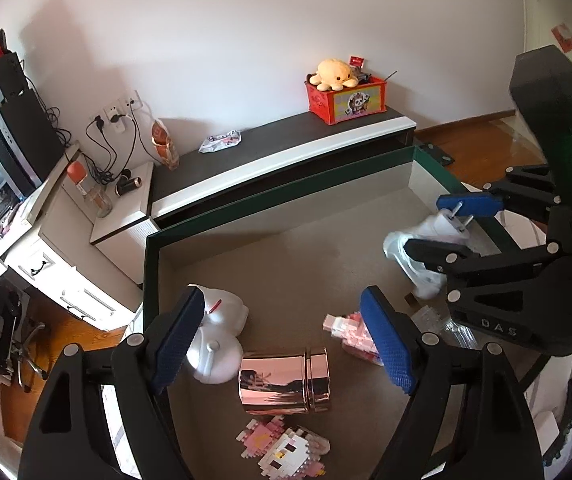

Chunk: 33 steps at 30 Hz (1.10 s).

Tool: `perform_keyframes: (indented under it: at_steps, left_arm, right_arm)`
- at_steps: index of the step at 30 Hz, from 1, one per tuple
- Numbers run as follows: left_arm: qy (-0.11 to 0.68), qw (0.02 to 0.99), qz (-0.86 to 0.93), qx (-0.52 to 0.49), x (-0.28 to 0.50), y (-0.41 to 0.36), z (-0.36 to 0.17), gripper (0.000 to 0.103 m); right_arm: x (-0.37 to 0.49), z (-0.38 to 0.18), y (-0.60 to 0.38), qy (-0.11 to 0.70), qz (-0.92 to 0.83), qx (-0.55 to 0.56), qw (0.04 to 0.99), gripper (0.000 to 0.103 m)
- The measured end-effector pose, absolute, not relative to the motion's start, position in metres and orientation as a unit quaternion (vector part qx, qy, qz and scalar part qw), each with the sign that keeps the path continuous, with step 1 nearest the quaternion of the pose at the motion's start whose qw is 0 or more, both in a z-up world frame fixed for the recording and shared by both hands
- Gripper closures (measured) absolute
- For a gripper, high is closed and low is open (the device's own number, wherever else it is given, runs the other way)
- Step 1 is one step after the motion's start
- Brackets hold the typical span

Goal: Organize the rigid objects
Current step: 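Open the right gripper to release the plug adapter in the box, then withdraw both grippers from the box back toward the table items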

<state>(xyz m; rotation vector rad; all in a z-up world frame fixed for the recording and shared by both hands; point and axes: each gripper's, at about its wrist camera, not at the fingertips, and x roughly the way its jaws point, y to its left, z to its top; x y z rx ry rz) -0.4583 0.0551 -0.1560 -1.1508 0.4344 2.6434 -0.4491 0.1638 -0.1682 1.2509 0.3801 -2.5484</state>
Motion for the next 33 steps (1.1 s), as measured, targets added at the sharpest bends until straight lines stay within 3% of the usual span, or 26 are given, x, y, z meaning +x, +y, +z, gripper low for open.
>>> perform_keyframes:
  at_steps: [1,3,7,9,13,20,23,33]
  left_arm:
    - [0.148,0.113,0.901,-0.391,-0.455,0.055,-0.155,0.019]
    - [0.147,0.113,0.903,-0.388,-0.450,0.055,-0.150,0.018]
    - [0.146,0.112,0.906,-0.380,-0.438,0.053,-0.140,0.015]
    - [0.144,0.110,0.909,-0.375,-0.429,0.051,-0.133,0.013]
    - [0.140,0.105,0.917,-0.359,-0.406,0.048,-0.119,0.002]
    - [0.124,0.075,0.944,-0.297,-0.338,0.039,-0.095,0.000]
    - [0.102,0.068,0.954,-0.275,-0.308,0.033,-0.086,0.000]
    - [0.057,0.046,0.976,-0.204,-0.183,0.018,-0.078,0.000]
  right_arm:
    - [-0.447,-0.166,0.164,0.126,-0.883,0.430,0.139,0.055]
    - [-0.443,-0.162,0.165,0.121,-0.887,0.424,0.137,0.037]
    - [-0.431,-0.150,0.166,0.114,-0.895,0.408,0.139,0.031]
    - [-0.422,-0.144,0.167,0.109,-0.899,0.402,0.139,0.023]
    - [-0.398,-0.131,0.169,0.105,-0.906,0.385,0.139,0.022]
    - [-0.335,-0.106,0.186,0.078,-0.931,0.334,0.128,0.014]
    - [-0.302,-0.096,0.192,0.075,-0.941,0.309,0.119,0.000]
    - [-0.175,-0.080,0.196,0.049,-0.970,0.213,0.102,0.000]
